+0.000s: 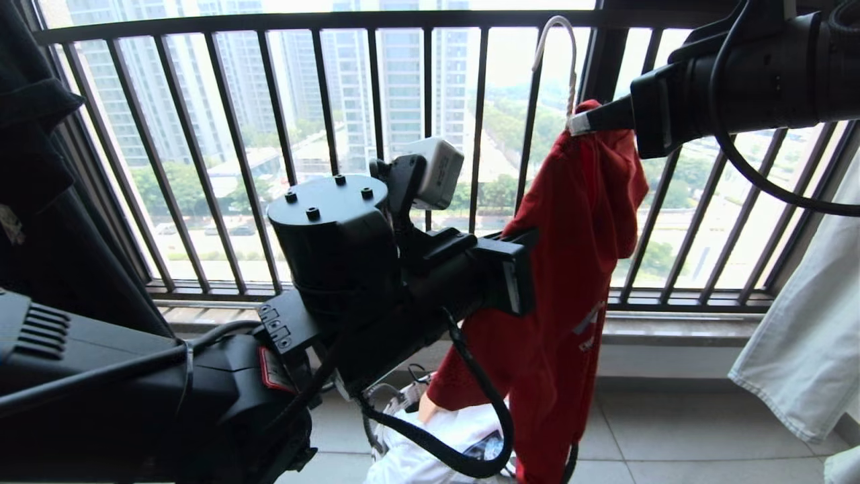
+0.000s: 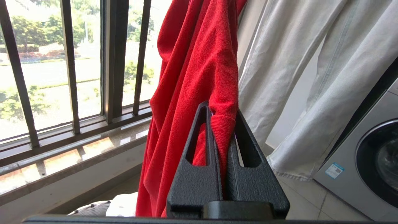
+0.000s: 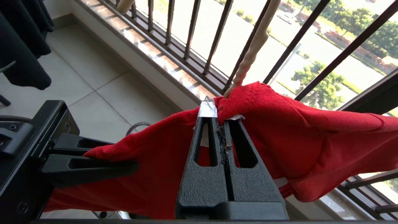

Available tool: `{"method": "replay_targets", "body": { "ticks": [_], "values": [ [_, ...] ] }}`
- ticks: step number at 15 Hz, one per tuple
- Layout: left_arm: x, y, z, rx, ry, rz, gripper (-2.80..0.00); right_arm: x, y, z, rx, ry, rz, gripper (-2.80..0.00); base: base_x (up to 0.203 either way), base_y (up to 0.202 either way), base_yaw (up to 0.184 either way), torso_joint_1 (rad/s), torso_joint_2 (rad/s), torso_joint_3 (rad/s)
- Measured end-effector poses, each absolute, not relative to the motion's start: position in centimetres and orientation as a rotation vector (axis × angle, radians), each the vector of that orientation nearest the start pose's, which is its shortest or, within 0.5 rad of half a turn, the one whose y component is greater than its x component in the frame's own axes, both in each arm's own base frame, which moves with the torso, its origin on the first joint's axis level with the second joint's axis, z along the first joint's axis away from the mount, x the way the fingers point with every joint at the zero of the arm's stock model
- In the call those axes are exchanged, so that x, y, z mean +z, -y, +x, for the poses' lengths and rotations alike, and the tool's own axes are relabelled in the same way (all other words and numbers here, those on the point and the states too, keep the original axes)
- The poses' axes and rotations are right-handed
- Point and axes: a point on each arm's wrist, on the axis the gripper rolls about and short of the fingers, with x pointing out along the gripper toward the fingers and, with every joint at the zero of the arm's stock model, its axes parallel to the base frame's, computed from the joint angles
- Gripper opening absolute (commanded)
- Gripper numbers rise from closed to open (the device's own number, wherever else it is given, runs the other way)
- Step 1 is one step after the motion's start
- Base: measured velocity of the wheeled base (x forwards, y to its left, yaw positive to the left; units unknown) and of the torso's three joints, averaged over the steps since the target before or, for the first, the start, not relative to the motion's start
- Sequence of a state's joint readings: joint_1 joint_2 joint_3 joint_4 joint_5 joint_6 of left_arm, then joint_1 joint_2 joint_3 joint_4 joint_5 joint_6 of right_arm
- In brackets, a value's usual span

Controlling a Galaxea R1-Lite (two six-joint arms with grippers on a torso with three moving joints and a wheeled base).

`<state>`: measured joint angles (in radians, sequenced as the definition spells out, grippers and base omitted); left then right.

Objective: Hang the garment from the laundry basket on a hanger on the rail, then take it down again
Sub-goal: Hang the clothes on the clothes rack

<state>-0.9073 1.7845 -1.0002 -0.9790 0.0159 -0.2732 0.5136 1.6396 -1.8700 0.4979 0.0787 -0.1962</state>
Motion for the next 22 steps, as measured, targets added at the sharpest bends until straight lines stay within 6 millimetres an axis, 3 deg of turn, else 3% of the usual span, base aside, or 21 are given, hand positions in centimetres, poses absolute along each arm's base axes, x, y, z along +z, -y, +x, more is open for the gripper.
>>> {"method": "replay_targets", "body": {
  "ticks": [8, 9, 17, 18, 22],
  "values": [
    [24.2, 27.4, 21.2, -0.884, 0.118, -0.370, -2.80, 38.5, -13.8, 22.8, 0.635, -0.196, -0.284, -2.80, 0.000, 0.000, 0.000, 0.000, 0.00, 0.000],
    [24.1, 27.5, 21.2, -0.884, 0.118, -0.370, -2.80, 38.5, -13.8, 22.7, 0.637, -0.197, -0.285, 0.00, 0.000, 0.000, 0.000, 0.000, 0.00, 0.000],
    [24.6, 27.4, 21.2, -0.860, 0.167, -0.400, -2.80, 38.3, -13.3, 21.9, 0.617, -0.208, -0.294, 0.00, 0.000, 0.000, 0.000, 0.000, 0.00, 0.000],
    [24.6, 27.4, 21.2, -0.859, 0.166, -0.400, -2.80, 38.3, -13.2, 21.7, 0.616, -0.210, -0.295, -2.80, 0.000, 0.000, 0.000, 0.000, 0.00, 0.000],
    [25.1, 27.1, 21.0, -0.862, 0.179, -0.408, -2.80, 38.7, -11.8, 20.4, 0.588, -0.183, -0.332, -2.80, 0.000, 0.000, 0.000, 0.000, 0.00, 0.000]
  ]
}}
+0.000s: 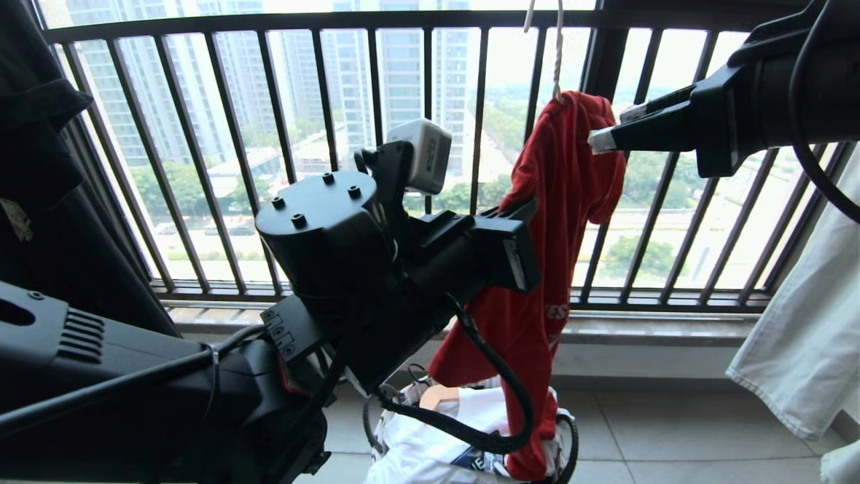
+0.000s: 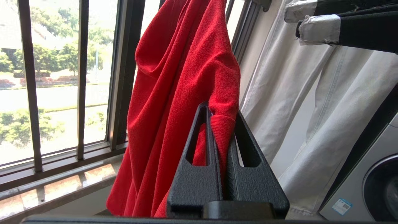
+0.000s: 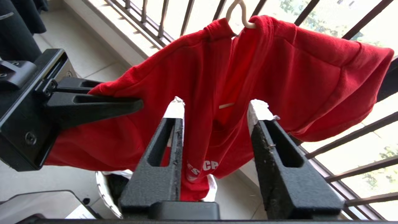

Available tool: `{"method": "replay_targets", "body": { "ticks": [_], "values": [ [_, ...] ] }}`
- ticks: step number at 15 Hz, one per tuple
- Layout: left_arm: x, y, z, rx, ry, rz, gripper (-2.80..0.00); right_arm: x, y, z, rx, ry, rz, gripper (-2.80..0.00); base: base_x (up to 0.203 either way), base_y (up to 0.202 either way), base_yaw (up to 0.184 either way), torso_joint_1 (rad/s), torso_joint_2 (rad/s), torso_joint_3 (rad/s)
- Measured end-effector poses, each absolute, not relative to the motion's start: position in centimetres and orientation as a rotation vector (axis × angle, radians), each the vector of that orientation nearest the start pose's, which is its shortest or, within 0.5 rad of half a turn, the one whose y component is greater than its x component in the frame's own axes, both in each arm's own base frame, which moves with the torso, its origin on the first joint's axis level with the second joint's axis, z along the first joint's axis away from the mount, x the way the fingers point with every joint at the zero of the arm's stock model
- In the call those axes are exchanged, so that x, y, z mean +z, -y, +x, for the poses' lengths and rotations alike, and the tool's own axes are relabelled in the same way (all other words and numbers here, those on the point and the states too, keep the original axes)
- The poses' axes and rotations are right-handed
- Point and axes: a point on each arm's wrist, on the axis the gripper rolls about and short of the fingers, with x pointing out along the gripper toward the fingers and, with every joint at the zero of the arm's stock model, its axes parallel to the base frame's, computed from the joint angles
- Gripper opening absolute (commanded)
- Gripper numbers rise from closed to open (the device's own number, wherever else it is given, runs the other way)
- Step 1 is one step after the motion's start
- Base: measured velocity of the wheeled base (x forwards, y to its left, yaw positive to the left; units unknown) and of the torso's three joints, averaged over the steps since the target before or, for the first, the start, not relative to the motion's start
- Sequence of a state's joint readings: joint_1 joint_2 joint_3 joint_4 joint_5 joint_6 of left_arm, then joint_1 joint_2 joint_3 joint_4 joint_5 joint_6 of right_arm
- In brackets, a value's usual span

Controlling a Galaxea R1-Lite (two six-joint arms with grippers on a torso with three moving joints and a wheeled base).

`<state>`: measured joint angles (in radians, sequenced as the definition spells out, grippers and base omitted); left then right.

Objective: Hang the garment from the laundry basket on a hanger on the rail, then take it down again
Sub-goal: Hang the clothes rack on the clothesline

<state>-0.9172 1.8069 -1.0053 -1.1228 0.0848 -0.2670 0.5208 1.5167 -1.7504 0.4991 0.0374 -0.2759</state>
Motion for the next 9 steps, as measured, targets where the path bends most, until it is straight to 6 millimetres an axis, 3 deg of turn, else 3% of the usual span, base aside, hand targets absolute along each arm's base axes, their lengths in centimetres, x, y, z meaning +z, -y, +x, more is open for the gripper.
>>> {"method": "replay_targets", "body": {
  "ticks": [9],
  "values": [
    [26.4, 25.1, 18.0, -0.995, 0.141, -0.487, -2.80, 40.4, -7.8, 20.2, 0.502, -0.073, -0.520, -2.80, 0.000, 0.000, 0.000, 0.000, 0.00, 0.000]
  ]
}}
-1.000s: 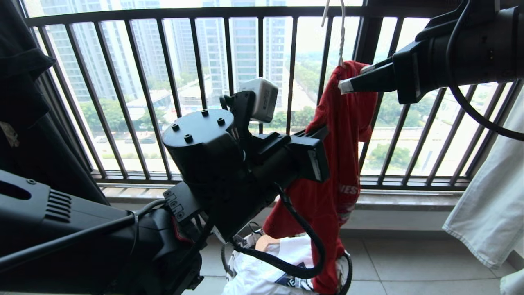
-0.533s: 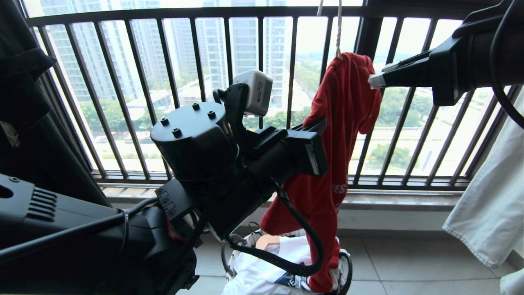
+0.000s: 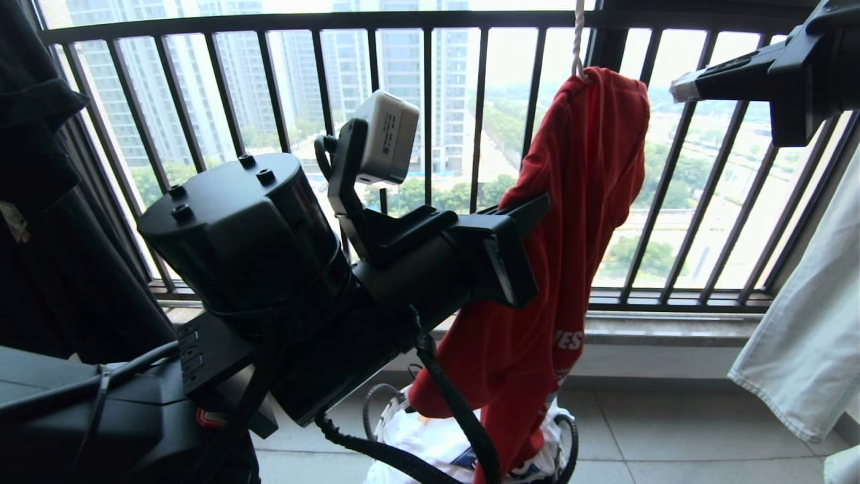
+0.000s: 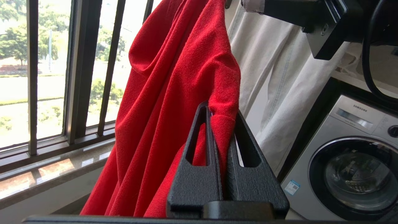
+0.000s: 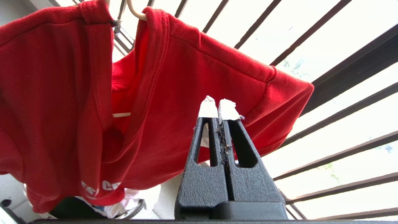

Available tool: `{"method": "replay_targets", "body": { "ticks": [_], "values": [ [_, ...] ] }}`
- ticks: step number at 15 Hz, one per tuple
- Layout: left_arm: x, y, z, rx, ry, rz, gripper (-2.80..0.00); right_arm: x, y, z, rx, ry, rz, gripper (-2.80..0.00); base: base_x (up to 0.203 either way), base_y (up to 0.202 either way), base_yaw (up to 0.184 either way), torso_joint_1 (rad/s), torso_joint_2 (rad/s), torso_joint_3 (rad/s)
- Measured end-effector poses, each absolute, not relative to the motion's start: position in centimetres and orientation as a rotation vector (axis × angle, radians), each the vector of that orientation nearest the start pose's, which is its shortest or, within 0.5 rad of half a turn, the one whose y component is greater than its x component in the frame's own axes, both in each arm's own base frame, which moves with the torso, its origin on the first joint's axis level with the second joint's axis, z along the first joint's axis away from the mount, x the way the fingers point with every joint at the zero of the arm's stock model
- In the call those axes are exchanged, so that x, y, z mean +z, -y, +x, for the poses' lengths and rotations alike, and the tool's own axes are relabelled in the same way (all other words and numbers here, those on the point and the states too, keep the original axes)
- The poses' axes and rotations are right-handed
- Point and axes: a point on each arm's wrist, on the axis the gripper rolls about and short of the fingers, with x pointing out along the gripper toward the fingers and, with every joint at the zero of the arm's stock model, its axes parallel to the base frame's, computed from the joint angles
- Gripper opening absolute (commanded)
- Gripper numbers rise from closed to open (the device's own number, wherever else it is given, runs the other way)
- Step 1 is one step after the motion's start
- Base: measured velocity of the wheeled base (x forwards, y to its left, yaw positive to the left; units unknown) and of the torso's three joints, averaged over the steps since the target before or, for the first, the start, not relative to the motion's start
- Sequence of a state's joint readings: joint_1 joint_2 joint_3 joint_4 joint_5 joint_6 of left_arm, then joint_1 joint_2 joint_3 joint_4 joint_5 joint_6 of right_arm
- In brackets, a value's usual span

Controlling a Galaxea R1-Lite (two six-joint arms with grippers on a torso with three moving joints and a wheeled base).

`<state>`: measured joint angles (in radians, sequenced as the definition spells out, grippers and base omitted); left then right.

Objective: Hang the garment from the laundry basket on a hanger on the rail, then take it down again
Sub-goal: Hang the clothes rack on the clothesline

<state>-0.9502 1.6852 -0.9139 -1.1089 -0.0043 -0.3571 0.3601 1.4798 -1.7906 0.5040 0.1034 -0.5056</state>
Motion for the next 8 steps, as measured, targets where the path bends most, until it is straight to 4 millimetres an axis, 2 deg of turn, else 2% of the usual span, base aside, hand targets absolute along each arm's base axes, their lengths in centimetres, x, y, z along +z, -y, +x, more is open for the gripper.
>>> {"method": "replay_targets", "body": {
  "ticks": [2, 3, 8],
  "values": [
    [26.1, 25.1, 17.3, -1.031, 0.116, -0.486, -2.80, 40.5, -7.5, 20.4, 0.509, -0.053, -0.582, -2.80, 0.000, 0.000, 0.000, 0.000, 0.00, 0.000],
    [25.9, 25.0, 17.1, -1.066, 0.099, -0.489, -2.80, 40.6, -7.3, 20.4, 0.508, -0.044, -0.609, 0.00, 0.000, 0.000, 0.000, 0.000, 0.00, 0.000],
    [25.8, 24.5, 16.6, -1.109, 0.066, -0.519, -2.80, 41.0, -6.8, 20.0, 0.539, 0.003, -0.672, 0.00, 0.000, 0.000, 0.000, 0.000, 0.00, 0.000]
  ]
}}
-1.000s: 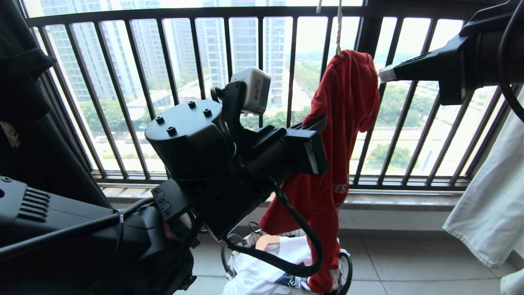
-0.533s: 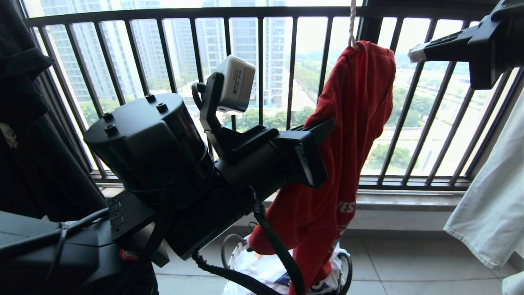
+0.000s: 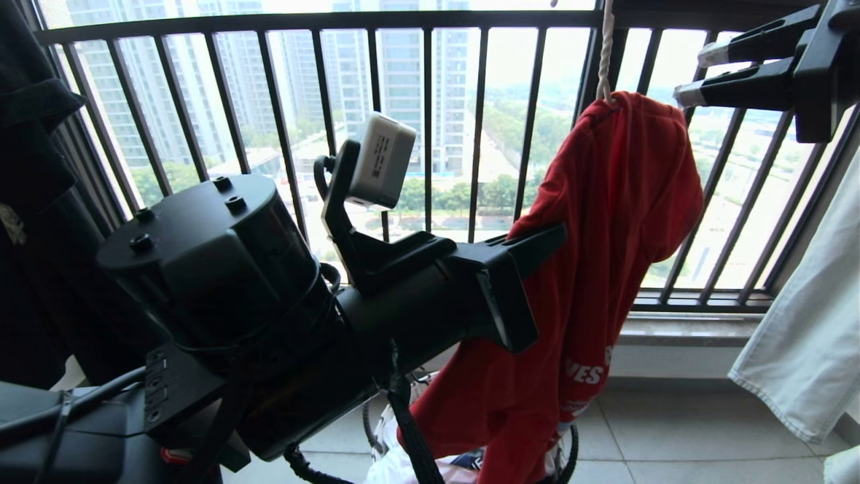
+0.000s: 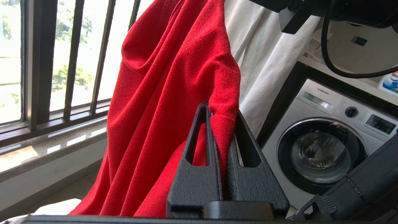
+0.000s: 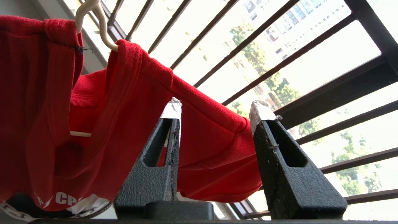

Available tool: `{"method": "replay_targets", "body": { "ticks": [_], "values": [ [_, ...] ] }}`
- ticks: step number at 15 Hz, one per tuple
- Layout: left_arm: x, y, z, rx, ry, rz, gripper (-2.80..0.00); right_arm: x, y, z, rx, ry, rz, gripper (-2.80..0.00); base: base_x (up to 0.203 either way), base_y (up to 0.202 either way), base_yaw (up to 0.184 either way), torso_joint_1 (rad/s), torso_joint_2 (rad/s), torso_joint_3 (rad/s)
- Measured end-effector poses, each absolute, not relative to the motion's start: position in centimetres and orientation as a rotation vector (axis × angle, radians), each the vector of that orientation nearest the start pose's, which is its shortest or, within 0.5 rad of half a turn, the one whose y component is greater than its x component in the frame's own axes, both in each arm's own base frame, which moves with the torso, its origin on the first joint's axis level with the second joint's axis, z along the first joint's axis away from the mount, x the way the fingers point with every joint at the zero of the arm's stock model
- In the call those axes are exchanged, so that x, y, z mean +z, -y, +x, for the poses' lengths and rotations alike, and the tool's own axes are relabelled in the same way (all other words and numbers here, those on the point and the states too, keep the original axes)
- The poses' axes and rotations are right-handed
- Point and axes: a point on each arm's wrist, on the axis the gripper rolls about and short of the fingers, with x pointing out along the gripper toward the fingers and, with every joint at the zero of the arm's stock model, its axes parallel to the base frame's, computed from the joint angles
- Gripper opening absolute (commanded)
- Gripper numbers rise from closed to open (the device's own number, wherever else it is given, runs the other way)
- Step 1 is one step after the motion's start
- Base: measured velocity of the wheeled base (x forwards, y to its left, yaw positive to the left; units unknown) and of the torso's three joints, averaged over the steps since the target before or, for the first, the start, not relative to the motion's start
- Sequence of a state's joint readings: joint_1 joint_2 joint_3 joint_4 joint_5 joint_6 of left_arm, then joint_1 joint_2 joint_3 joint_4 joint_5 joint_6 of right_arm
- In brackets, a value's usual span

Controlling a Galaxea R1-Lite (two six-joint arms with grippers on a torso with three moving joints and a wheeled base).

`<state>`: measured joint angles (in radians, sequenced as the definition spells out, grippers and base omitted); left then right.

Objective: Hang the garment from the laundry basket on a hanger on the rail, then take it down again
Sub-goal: Hang the clothes rack on the clothesline

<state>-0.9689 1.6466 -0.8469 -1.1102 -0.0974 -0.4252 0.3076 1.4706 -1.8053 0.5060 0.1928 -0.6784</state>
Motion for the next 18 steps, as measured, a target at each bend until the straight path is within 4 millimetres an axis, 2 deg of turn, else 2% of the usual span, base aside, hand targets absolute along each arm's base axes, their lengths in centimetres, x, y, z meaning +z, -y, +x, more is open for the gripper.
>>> {"method": "replay_targets", "body": {
  "ticks": [3, 7, 12, 18],
  "values": [
    [25.3, 24.2, 16.2, -1.190, 0.026, -0.513, -2.80, 41.0, -6.4, 19.3, 0.555, 0.003, -0.707, 0.00, 0.000, 0.000, 0.000, 0.000, 0.00, 0.000],
    [24.6, 23.5, 16.4, -1.251, -0.006, -0.484, -2.80, 39.9, -5.6, 17.3, 0.658, -0.092, -0.810, 0.00, 0.000, 0.000, 0.000, 0.000, 0.00, 0.000],
    [24.0, 22.5, 16.9, -1.297, -0.034, -0.456, -2.80, 39.2, -4.8, 14.4, 0.746, -0.176, -0.844, 0.00, 0.000, 0.000, 0.000, 0.000, 0.00, 0.000],
    [22.9, 21.7, 16.7, -1.407, -0.091, -0.415, -2.80, 38.9, -4.6, 13.5, 0.781, -0.206, -0.890, 0.00, 0.000, 0.000, 0.000, 0.000, 0.00, 0.000]
  ]
}}
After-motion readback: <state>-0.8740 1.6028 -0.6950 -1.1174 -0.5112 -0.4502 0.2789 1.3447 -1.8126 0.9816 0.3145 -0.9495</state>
